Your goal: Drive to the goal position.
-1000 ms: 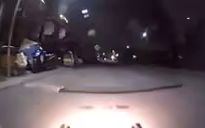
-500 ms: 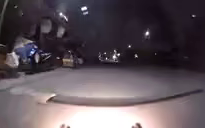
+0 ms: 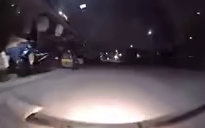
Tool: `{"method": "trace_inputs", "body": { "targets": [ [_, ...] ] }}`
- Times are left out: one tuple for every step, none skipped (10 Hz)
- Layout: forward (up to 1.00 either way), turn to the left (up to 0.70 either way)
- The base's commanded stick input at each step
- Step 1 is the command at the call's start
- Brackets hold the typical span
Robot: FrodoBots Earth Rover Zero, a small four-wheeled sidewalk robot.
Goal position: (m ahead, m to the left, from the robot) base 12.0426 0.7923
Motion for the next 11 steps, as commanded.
{"method": "trace_inputs", "body": {
  "targets": [
    [1.0,0.0],
    [1.0,0.0],
    [1.0,0.0],
    [1.0,0.0],
    [1.0,0.0],
    [1.0,0.0],
    [1.0,0.0],
    [1.0,0.0],
    [1.0,0.0],
    [1.0,0.0],
    [1.0,0.0]
  ]
}}
